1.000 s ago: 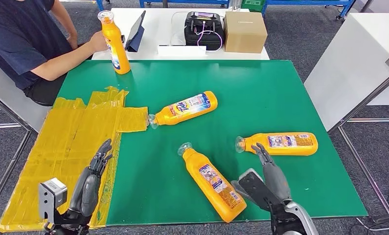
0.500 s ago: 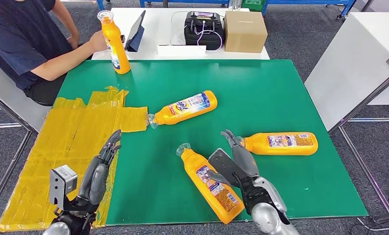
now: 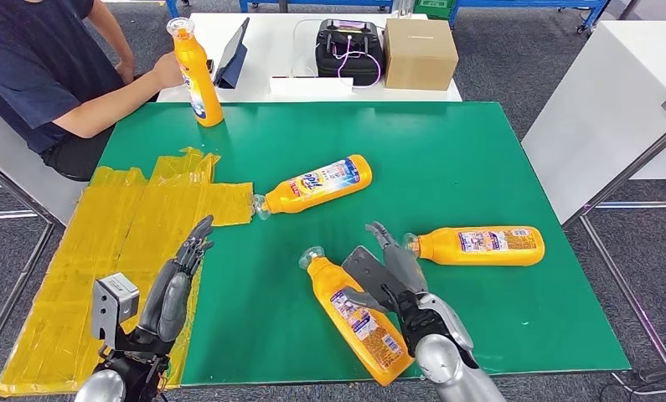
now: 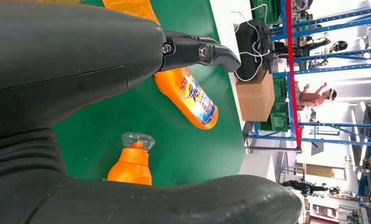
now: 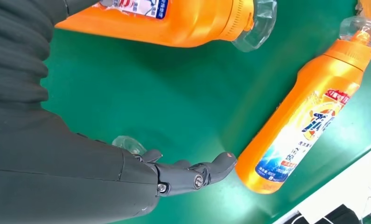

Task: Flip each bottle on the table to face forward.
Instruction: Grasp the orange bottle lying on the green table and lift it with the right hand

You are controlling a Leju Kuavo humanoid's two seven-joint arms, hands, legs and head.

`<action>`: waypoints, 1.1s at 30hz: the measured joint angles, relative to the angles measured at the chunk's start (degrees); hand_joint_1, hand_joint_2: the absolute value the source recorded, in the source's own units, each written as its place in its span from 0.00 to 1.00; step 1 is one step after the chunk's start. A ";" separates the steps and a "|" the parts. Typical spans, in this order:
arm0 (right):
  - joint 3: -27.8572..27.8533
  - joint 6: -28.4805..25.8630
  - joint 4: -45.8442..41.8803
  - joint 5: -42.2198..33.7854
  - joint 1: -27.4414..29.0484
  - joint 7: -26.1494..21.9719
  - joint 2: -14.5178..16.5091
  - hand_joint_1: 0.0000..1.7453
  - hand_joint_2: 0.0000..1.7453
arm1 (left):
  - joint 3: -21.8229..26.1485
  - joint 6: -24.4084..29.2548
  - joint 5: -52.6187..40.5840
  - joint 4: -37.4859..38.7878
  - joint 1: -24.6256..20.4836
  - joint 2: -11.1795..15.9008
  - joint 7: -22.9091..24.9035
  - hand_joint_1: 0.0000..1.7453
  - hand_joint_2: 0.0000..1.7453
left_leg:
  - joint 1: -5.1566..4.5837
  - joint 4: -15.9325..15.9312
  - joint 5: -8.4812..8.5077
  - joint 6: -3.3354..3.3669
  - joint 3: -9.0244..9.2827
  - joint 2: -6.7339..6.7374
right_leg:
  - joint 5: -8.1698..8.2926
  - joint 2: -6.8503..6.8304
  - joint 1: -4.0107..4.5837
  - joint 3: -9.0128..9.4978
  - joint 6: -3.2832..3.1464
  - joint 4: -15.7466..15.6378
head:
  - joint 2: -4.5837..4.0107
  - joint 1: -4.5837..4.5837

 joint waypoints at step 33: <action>12.17 -18.09 2.03 30.90 -0.27 4.23 -0.74 0.00 1.00 | -1.66 1.84 -1.25 2.08 0.50 -1.14 -1.33 0.00 0.00 | -0.02 0.00 0.00 -0.01 -0.07 0.02 | -0.01 0.00 -0.03 -0.09 0.00 0.05 | 0.00 0.02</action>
